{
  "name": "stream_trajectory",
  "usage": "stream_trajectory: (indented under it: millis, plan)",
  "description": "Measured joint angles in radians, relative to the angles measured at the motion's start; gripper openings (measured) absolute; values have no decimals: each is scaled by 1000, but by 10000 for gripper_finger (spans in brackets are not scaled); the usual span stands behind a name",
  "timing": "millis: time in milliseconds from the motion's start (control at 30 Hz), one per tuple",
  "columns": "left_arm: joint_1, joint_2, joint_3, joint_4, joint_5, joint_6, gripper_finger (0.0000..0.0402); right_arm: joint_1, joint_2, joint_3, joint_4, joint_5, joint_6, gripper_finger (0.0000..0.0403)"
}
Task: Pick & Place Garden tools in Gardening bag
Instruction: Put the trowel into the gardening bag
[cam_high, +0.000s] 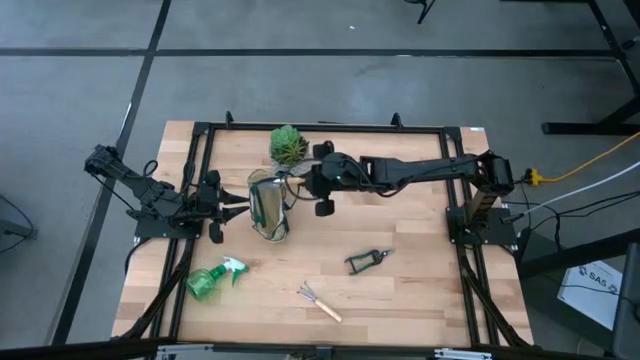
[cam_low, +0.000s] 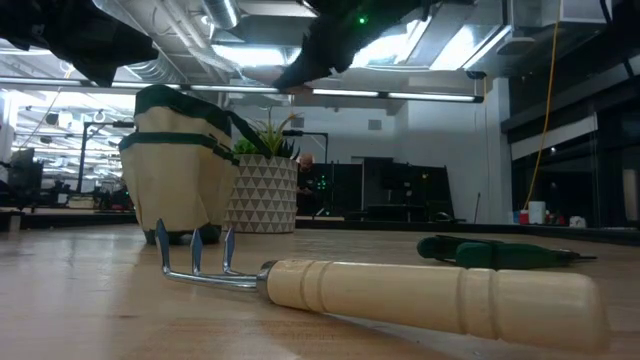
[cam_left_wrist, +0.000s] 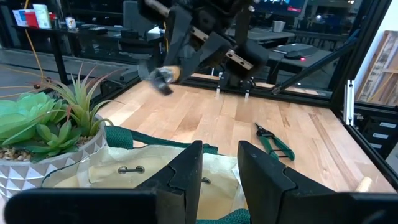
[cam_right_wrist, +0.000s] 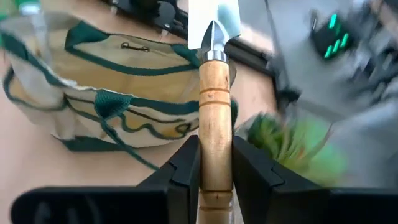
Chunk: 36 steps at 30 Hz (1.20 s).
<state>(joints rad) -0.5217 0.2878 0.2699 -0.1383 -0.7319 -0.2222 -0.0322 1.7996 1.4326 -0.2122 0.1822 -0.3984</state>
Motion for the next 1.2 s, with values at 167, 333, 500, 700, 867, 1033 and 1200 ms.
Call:
stream_trajectory:
  millis: [167, 333, 500, 700, 867, 1033, 1200]
  plan:
    - [0, 0, 0, 0, 0, 0, 98, 0, 0, 0, -72, -8, 237, 77]
    - [0, 0, 0, 0, 0, 0, 98, 8, 0, 0, -129, 18, 127, 77]
    - [0, 0, 0, 0, 0, 0, 98, 8, 0, 0, -127, 112, -77, 77]
    - [0, 0, 0, 0, 0, 0, 98, 7, 0, 0, -107, 197, -492, 77]
    - [0, 0, 0, 0, 0, 0, 98, 7, 0, -1, -86, 170, -786, 77]
    - [0, 0, 0, 0, 0, 0, 98, 10, 0, -1, 3, 130, -909, 77]
    - [0, 0, 0, 0, 0, 0, 98, 26, 0, -1, 62, 129, -933, 77]
